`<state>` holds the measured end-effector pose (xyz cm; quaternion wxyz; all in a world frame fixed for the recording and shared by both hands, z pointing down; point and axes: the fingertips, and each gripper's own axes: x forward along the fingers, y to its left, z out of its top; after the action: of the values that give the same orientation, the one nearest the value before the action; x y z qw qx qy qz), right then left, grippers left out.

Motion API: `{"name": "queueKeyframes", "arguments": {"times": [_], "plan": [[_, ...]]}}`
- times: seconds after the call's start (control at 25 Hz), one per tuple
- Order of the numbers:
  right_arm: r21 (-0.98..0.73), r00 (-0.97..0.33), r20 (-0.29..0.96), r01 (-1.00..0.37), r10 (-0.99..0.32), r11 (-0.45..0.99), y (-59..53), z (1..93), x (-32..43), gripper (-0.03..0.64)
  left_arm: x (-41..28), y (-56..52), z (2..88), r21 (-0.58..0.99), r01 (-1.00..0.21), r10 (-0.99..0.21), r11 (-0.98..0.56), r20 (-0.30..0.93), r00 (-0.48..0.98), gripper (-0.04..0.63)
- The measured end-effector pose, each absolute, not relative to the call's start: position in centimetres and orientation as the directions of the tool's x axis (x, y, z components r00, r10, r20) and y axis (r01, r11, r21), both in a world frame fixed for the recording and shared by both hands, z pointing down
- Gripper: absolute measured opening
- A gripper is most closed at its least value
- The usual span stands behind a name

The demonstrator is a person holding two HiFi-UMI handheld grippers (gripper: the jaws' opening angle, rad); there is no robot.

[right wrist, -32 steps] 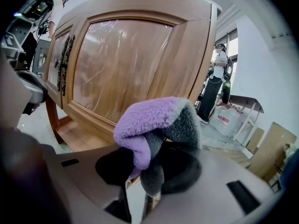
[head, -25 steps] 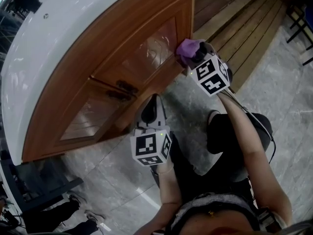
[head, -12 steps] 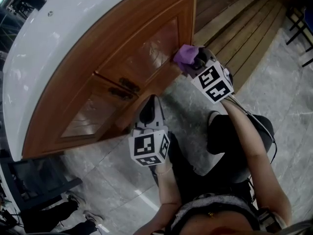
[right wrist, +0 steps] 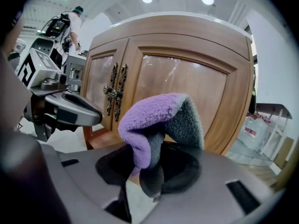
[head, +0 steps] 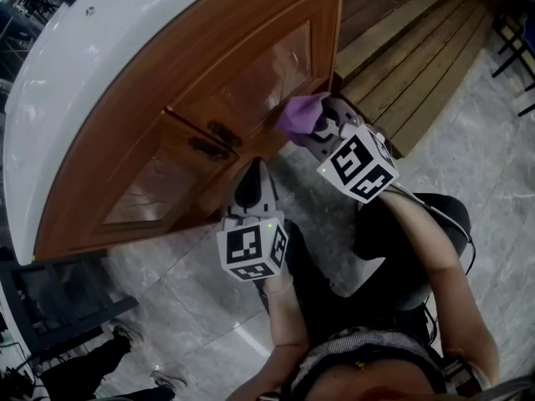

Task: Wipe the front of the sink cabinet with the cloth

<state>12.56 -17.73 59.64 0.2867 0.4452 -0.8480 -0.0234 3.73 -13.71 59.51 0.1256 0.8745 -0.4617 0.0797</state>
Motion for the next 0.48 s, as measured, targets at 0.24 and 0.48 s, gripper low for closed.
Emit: {"name": "queueKeyframes", "arguments": {"times": [0.24,0.48], "plan": [[0.301,-0.539,0.457,-0.655,-0.708,0.693,-15.7,59.0,8.0,0.186,2.2,-13.3,59.3,0.133,-0.850,-0.808,-0.509,0.265,0.526,0.000],[0.305,-0.591,0.443,-0.608,-0.674,0.733,-14.3,57.9,5.3,0.186,0.7,-13.1,58.9,0.122,-0.871,-0.832,-0.476,0.259,0.491,0.000]]}}
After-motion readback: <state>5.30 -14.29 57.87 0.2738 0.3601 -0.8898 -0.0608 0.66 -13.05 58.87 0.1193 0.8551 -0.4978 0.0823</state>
